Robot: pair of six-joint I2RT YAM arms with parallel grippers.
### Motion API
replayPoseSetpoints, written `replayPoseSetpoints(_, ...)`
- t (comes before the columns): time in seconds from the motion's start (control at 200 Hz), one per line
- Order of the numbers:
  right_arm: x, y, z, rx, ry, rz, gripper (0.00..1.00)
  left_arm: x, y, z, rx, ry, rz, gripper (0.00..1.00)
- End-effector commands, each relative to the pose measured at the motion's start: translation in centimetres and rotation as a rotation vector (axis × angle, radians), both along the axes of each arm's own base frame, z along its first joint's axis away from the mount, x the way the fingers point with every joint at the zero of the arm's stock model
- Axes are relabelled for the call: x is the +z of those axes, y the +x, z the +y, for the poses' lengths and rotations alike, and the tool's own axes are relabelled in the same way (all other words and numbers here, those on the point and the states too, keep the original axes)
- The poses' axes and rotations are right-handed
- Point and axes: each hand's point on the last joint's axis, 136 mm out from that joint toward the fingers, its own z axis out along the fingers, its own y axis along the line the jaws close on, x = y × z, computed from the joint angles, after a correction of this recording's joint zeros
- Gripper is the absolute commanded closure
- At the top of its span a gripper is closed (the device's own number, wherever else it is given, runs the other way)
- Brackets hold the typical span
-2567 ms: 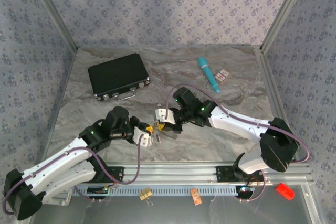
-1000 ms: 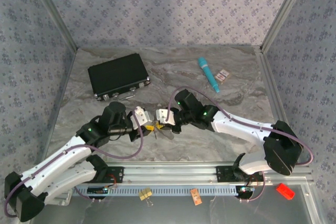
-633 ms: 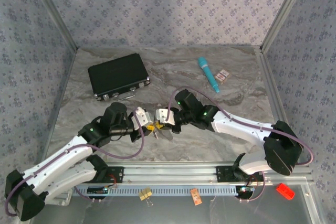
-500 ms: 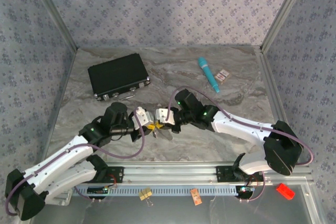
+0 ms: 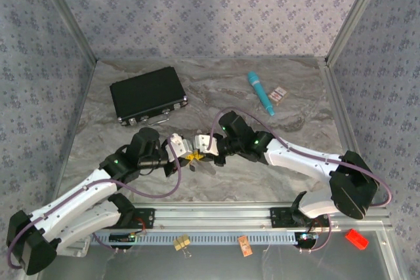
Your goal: Put the keys on the keyring
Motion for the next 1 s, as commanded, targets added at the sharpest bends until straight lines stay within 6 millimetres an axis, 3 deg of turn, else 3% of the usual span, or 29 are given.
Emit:
replayPoseSetpoints(0.0,1.2,0.0,0.1,-0.001,0.045,-0.015,1.00,0.3,-0.1,-0.3,-0.016,-0.016,0.000,1.00)
replayPoseSetpoints(0.06,1.3,0.5,-0.2,-0.027,0.043,-0.020,0.99,0.4,-0.1,-0.2,-0.010,-0.019,0.005,1.00)
replayPoseSetpoints(0.15,1.3,1.8,-1.0,-0.100,0.046,-0.038,0.75,1.1,0.4,-0.1,0.034,-0.040,0.021,1.00)
replayPoseSetpoints(0.195,1.4,2.7,-1.8,-0.151,0.043,-0.049,0.67,1.5,0.9,-0.1,0.084,-0.063,0.047,1.00)
replayPoseSetpoints(0.31,1.9,4.3,-4.2,-0.273,0.048,-0.055,0.66,2.8,2.3,0.2,0.259,-0.120,0.144,1.00)
replayPoseSetpoints(0.41,2.9,3.3,-5.0,-0.284,0.052,-0.039,0.67,3.2,4.1,1.2,0.496,-0.160,0.269,1.00)
replayPoseSetpoints(0.51,3.8,0.5,-3.9,-0.232,0.063,-0.006,0.69,2.7,5.3,2.5,0.731,-0.176,0.441,1.00)
replayPoseSetpoints(0.67,3.8,-3.0,-0.6,-0.181,0.140,0.057,0.70,2.3,5.9,2.3,0.935,-0.202,0.686,1.00)
replayPoseSetpoints(0.8,2.3,-1.7,1.0,-0.324,0.187,0.079,0.69,2.6,6.2,1.7,1.045,-0.252,0.828,1.00)
replayPoseSetpoints(0.994,0.0,1.4,0.8,-0.550,0.241,0.150,0.64,2.6,5.8,1.4,1.172,-0.313,1.009,1.00)
